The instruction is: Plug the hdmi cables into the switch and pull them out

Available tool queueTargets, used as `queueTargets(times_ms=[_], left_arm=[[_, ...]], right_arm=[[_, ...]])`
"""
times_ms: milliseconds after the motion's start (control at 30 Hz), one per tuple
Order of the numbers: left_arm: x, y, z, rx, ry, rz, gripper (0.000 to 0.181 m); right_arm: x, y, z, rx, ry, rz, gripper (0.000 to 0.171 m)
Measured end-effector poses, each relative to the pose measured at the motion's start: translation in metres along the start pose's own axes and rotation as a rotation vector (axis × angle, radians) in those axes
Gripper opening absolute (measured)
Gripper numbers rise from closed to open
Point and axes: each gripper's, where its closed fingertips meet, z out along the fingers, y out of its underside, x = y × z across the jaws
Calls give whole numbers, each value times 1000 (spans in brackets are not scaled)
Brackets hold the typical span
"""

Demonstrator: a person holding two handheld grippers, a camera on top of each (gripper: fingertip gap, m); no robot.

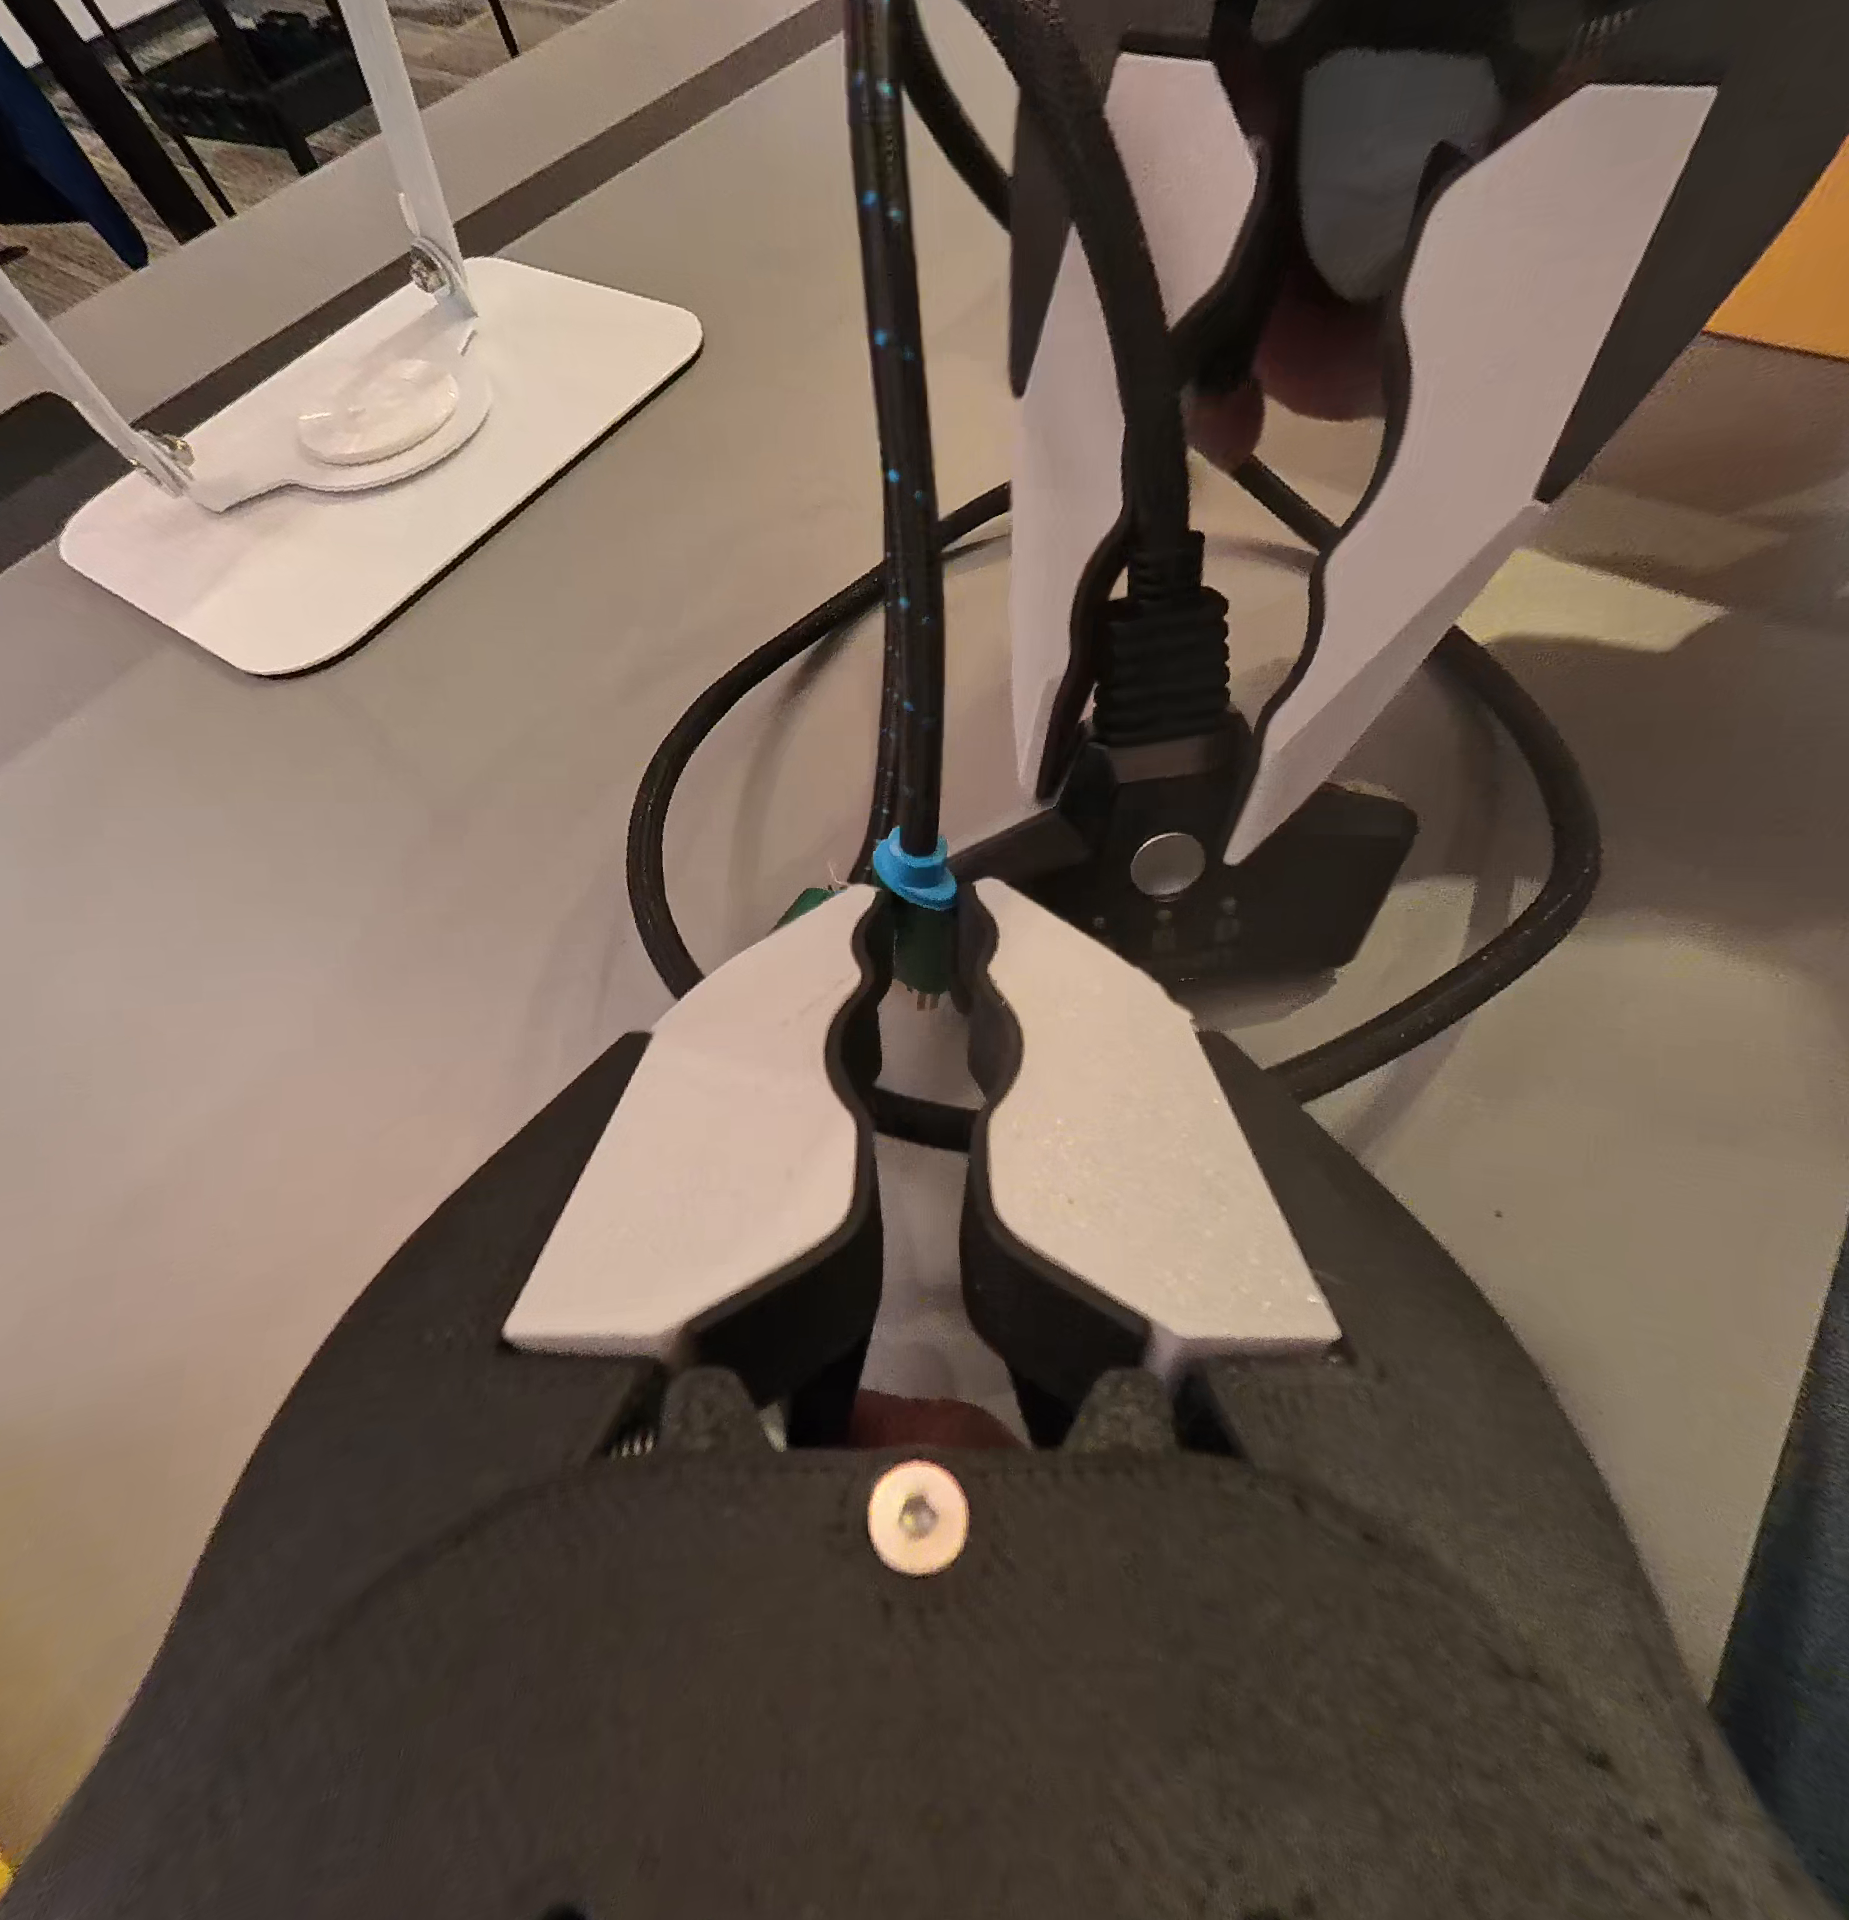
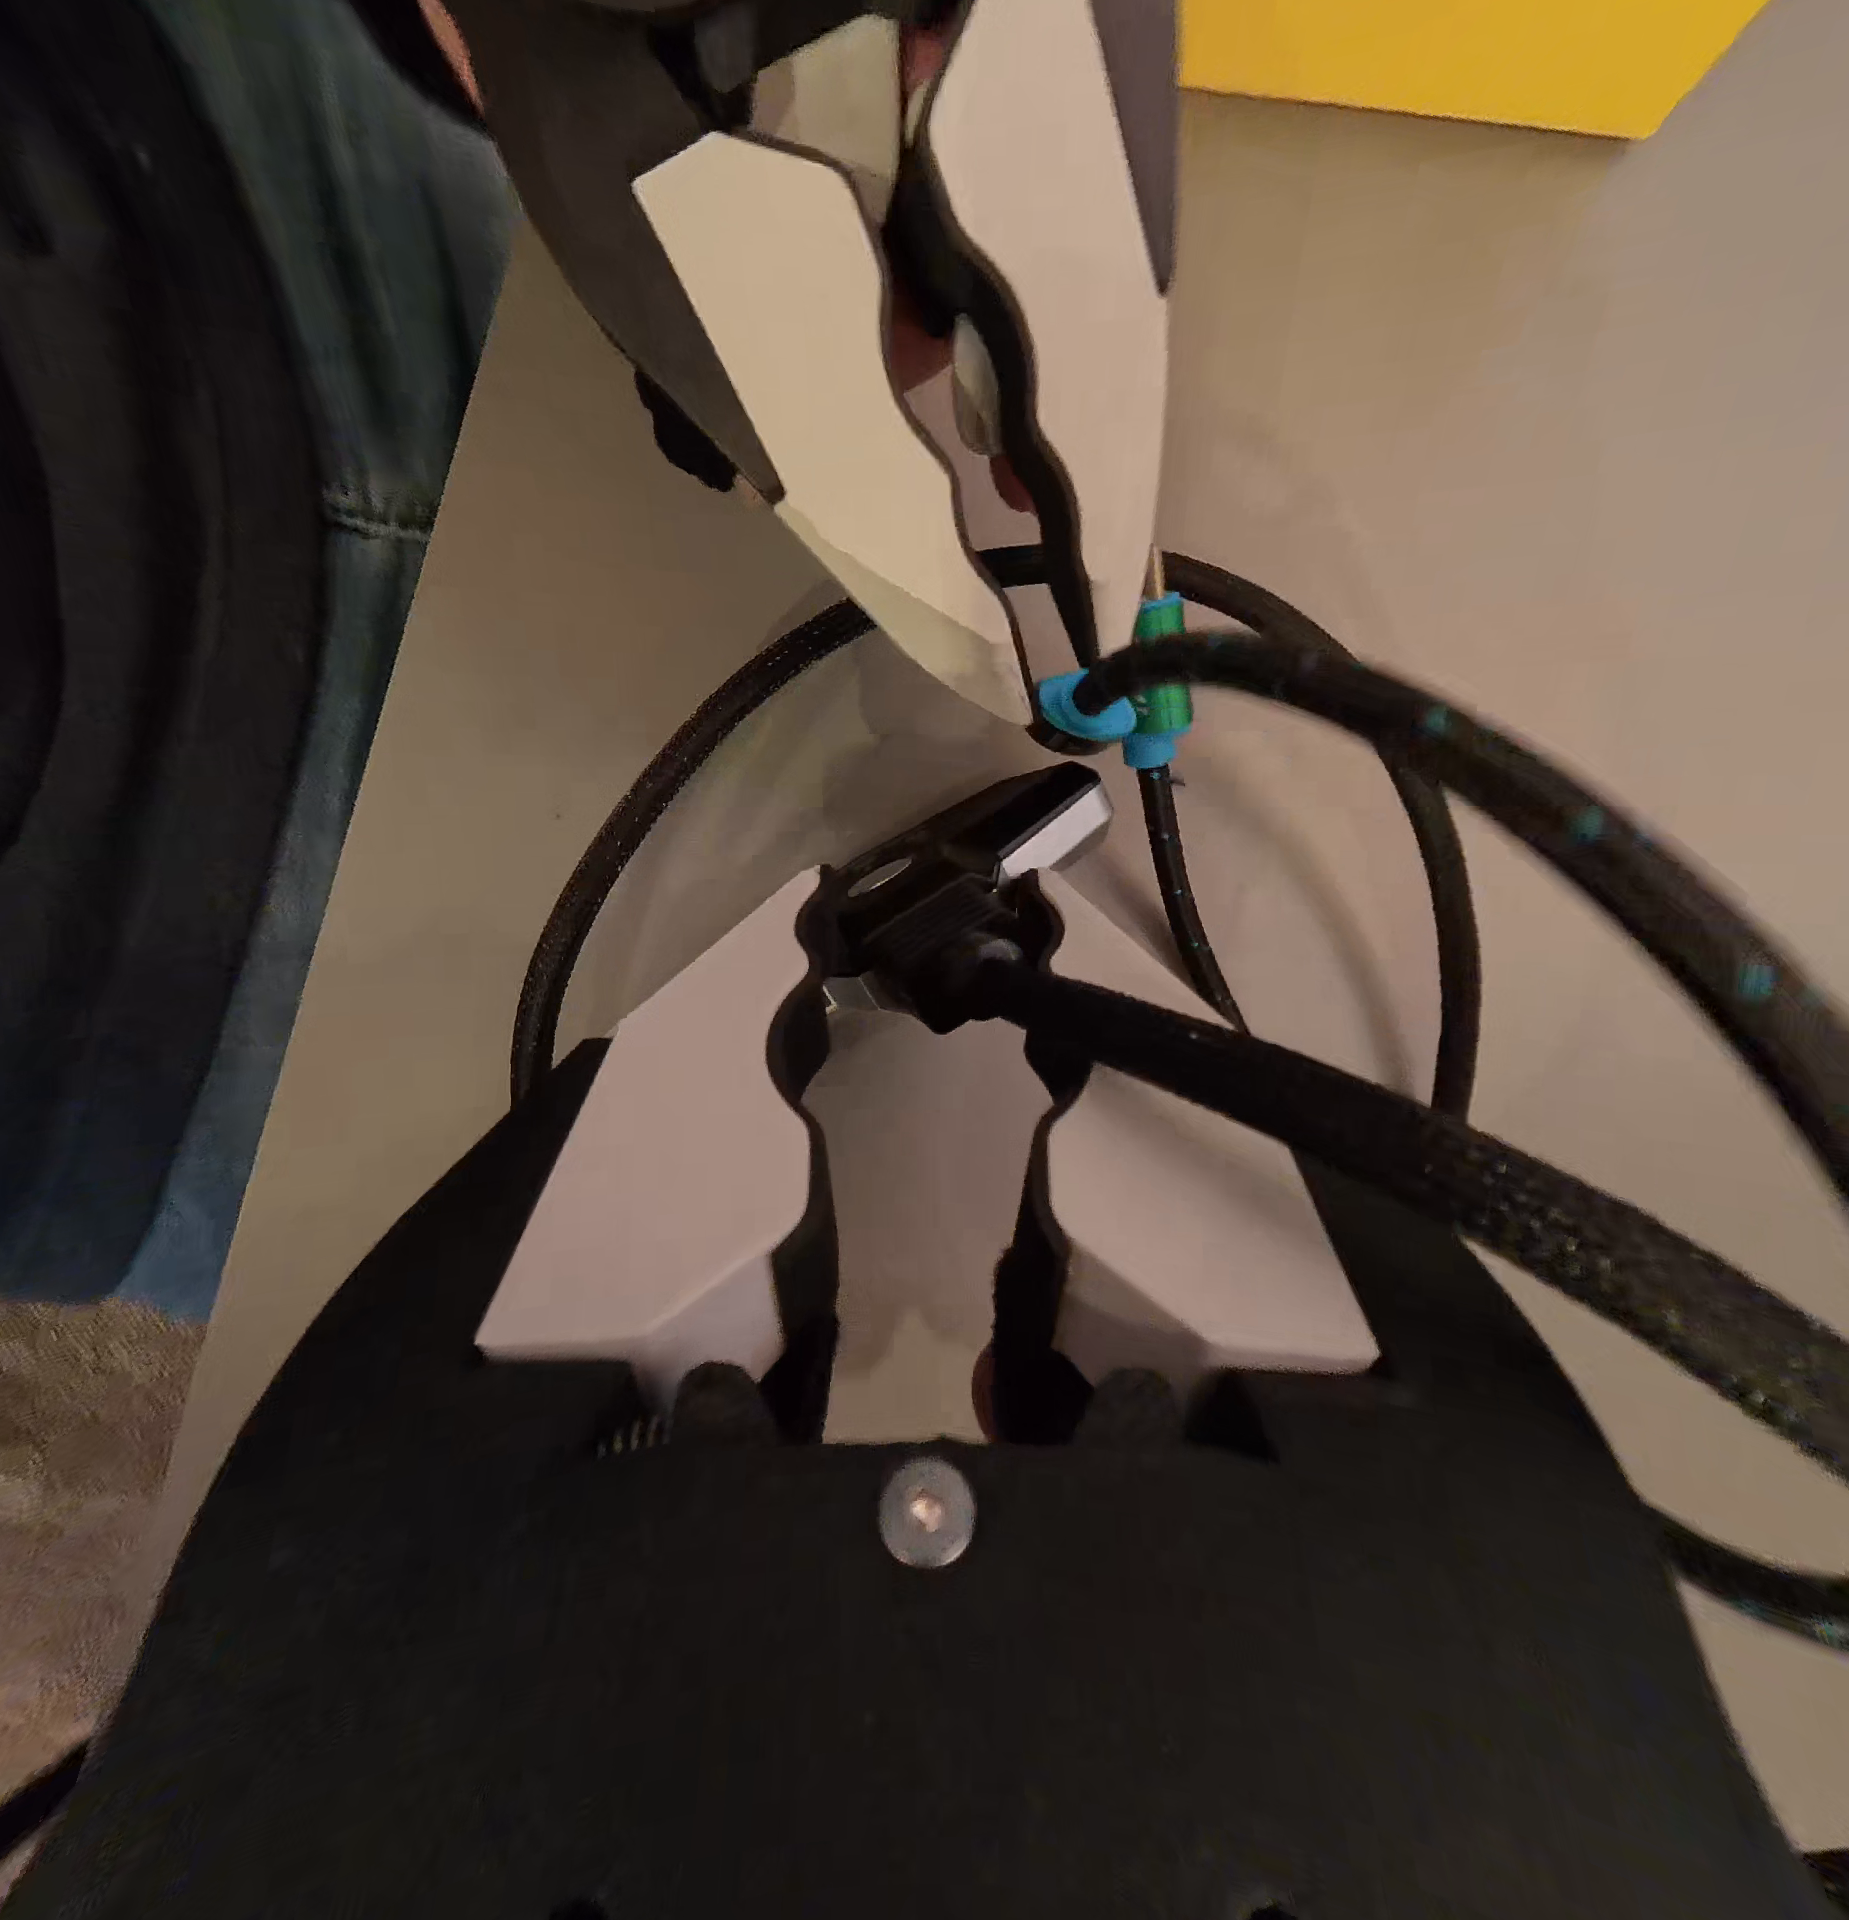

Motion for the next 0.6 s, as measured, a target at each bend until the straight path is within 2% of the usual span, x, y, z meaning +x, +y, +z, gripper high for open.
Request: queueTargets(times_ms=[300,467,600], left_arm=[[-6,-1,-8,-7,-39,5,13],[-14,2,-6,-60,-72,49,27],[-18,11,-4,-143,-87,123,30]], right_arm=[[4,0,-2,201,60,204,30],[2,-2,0,222,75,212,30],[0,-2,0,218,75,204,30]])
